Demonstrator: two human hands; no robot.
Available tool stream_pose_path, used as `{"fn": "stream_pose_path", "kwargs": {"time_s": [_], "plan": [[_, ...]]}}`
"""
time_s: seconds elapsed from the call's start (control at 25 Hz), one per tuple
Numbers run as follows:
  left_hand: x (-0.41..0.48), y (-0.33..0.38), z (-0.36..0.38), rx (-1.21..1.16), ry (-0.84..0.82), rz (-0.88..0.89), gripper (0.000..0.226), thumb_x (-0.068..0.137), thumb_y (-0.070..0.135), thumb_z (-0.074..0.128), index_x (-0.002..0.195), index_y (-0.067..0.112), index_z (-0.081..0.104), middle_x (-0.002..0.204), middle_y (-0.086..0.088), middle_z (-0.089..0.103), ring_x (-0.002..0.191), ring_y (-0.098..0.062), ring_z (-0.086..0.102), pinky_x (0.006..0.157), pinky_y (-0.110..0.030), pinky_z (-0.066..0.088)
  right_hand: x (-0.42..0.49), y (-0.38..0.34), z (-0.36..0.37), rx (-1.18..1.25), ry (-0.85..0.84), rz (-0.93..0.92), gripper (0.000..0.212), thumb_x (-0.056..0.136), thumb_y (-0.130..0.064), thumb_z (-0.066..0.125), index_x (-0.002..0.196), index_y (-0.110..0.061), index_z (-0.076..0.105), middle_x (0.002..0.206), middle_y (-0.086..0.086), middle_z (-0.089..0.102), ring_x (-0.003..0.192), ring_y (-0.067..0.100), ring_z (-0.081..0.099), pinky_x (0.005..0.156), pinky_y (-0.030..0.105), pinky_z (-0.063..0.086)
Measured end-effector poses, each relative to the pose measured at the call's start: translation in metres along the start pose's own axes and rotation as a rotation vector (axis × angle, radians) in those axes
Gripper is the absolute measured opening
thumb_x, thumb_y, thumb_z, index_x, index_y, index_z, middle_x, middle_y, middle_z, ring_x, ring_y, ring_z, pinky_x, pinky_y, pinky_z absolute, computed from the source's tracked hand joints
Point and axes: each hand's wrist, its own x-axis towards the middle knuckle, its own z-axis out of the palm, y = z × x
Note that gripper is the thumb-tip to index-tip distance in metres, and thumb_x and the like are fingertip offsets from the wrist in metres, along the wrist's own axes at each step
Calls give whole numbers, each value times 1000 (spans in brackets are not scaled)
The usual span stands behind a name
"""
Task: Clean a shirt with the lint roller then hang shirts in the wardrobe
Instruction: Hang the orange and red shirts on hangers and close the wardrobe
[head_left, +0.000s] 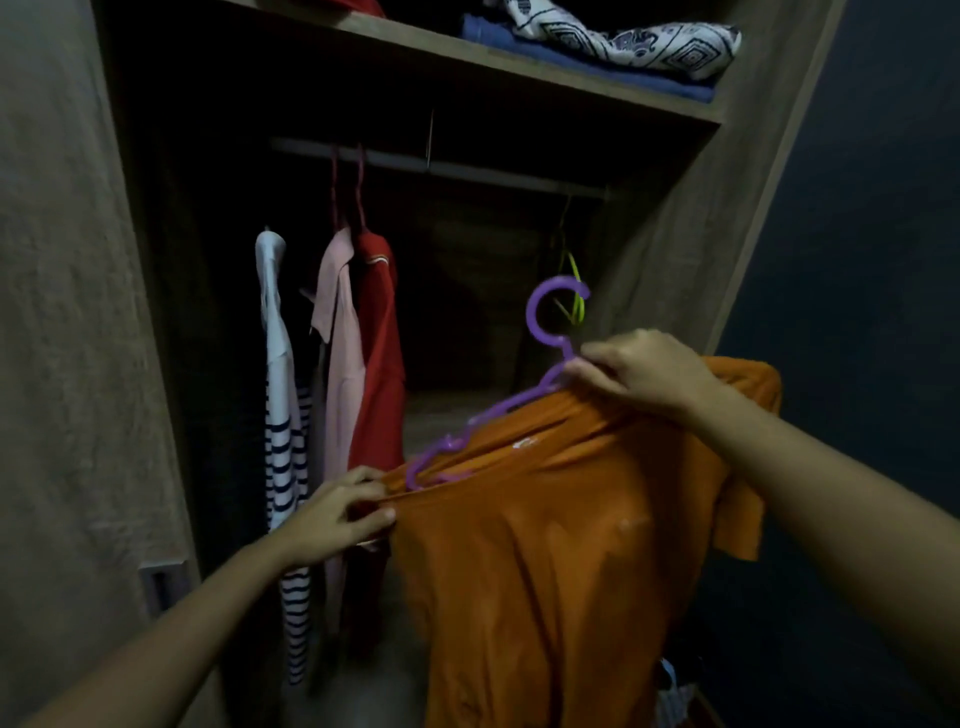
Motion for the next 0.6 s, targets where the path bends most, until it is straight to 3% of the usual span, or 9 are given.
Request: {"fn": "stream_pose_path", "kwargs": {"time_s": [0.12, 0.24, 0.36, 0.44, 0.52, 0.6], "plan": [[15, 30, -18, -7, 40, 105, 20, 89, 54, 43, 81, 37, 51, 80, 23, 54, 74, 6, 53, 66, -12, 37, -5, -19, 23, -2, -54, 43, 74, 78, -70, 8, 95, -23, 64, 90, 5, 70, 86, 26, 66, 68, 39, 53], [28, 61, -19, -25, 93, 114, 10, 93, 34, 46, 93, 31, 37, 69, 9, 50, 65, -2, 52, 60, -17, 37, -1, -44, 33, 157, -4, 101, 54, 87, -65, 27, 91, -22, 60, 81, 3, 67, 78, 23, 63, 62, 35, 47], [29, 65, -36, -61, 141, 54, 46, 90, 23, 57, 120, 43, 27, 71, 2, 58, 65, -8, 58, 63, -25, 46, -6, -40, 34, 374, -100, 207, 46, 84, -63, 31, 89, -28, 60, 76, -2, 64, 69, 13, 60, 63, 35, 47], [28, 60, -58, -19, 182, 7, 51, 85, 27, 65, 121, 43, 34, 75, 4, 59, 68, -8, 60, 63, -27, 48, -17, -31, 38, 587, -141, 351, 49, 82, -64, 30, 81, -26, 60, 72, -2, 63, 66, 13, 61, 67, 39, 50], [28, 55, -80, 4, 139, -26, 44, 77, 43, 70, 114, 42, 45, 84, 7, 63, 78, -2, 62, 65, -18, 50, -26, -28, 45, 821, -138, 517, 49, 87, -56, 34, 70, -17, 59, 64, 1, 59, 61, 15, 58, 68, 38, 48], [27, 51, -97, -22, 66, -37, 41, 72, 63, 61, 104, 38, 57, 90, 13, 65, 86, 4, 62, 70, -15, 50, -26, -34, 46, 974, -138, 607, 46, 93, -47, 35, 66, -17, 57, 61, 1, 56, 60, 14, 56, 70, 33, 46]]}}
